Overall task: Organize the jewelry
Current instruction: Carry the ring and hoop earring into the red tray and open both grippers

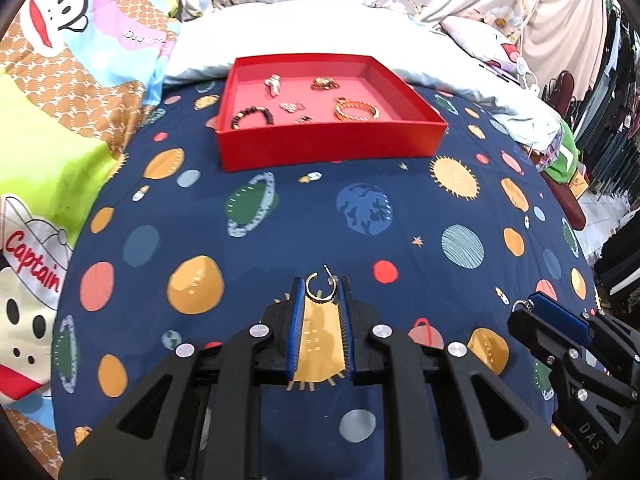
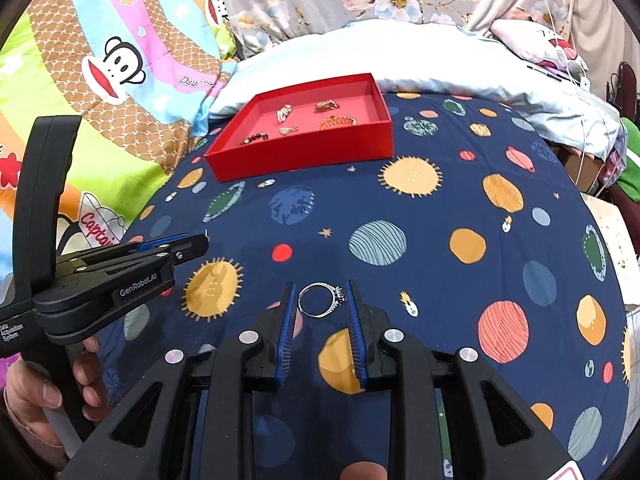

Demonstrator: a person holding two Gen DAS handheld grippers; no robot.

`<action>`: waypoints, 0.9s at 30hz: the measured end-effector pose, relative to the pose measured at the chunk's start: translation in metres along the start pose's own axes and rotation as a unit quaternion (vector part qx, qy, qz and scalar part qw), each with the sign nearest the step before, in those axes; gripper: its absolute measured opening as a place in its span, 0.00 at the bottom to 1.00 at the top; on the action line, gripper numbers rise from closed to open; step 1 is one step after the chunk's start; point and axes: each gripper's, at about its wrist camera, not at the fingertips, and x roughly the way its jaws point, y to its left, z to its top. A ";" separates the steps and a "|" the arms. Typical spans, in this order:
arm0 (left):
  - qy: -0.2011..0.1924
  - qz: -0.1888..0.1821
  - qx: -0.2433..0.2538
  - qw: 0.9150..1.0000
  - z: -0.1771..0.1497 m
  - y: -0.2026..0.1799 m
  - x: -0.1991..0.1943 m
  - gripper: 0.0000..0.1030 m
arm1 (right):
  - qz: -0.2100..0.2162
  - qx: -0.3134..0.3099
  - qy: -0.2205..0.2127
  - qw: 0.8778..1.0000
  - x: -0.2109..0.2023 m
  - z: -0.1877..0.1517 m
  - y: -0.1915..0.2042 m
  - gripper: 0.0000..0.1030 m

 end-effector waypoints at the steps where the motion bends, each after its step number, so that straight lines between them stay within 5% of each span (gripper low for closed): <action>1: -0.002 0.001 -0.002 1.000 0.000 0.002 -0.002 0.15 | 0.001 -0.001 -0.001 1.000 -0.001 0.001 0.002 0.22; 14: -0.034 0.003 -0.016 0.999 0.021 0.021 -0.018 0.15 | 0.004 -0.026 -0.029 0.999 0.003 0.037 0.021 0.22; 27: -0.075 0.014 -0.015 0.997 0.085 0.031 -0.007 0.16 | 0.014 -0.037 -0.048 0.998 0.038 0.103 0.019 0.22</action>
